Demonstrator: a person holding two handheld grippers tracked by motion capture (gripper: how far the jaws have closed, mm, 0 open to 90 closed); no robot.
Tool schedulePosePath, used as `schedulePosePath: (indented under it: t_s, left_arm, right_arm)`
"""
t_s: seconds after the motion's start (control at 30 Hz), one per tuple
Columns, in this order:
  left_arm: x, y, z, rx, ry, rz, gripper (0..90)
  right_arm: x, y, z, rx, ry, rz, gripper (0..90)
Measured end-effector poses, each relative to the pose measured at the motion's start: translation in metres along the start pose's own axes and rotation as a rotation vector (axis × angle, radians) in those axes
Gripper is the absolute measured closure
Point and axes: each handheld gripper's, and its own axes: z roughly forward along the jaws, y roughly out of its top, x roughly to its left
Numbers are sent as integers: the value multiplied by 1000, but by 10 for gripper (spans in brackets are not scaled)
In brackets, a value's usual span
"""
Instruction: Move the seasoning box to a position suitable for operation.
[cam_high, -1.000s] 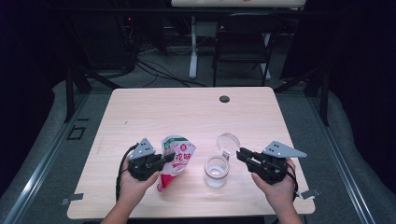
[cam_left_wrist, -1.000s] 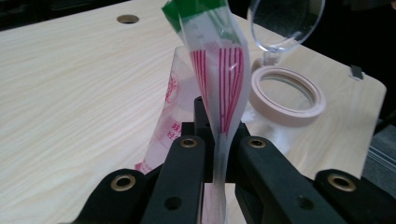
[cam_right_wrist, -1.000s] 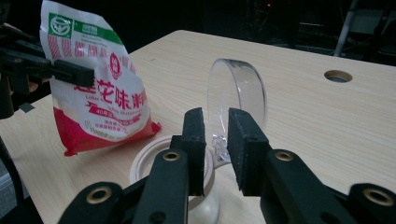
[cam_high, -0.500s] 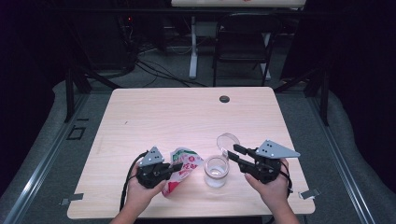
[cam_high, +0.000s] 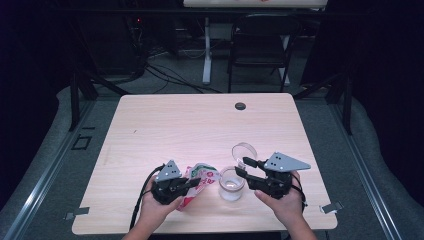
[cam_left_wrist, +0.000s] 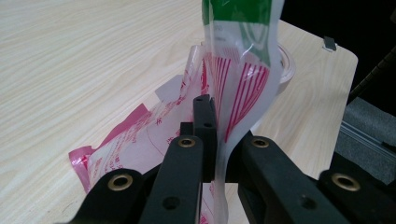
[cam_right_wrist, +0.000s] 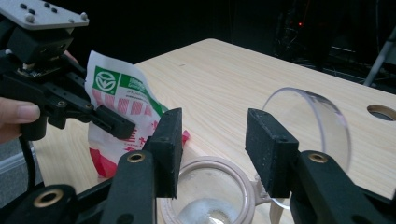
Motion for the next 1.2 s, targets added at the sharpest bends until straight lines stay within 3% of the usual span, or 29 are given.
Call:
schedulePosePath:
  t_s: [0.27,0.47,0.83,1.03,1.2]
  left_arm:
    - [-1,0,0,-1,11,6,889]
    - [-2,0,0,-6,16,9,886]
    - [0,-1,-3,-8,12,12,865]
    - [0,-2,-4,-19,8,7,858]
    - [0,-2,-4,-20,6,6,855]
  right_arm:
    - [7,0,5,4,24,-17,566]
    - [15,1,15,49,60,-43,590]
    - [22,6,51,121,104,-72,617]
    - [26,12,64,161,128,-114,620]
    - [24,18,72,171,153,-111,620]
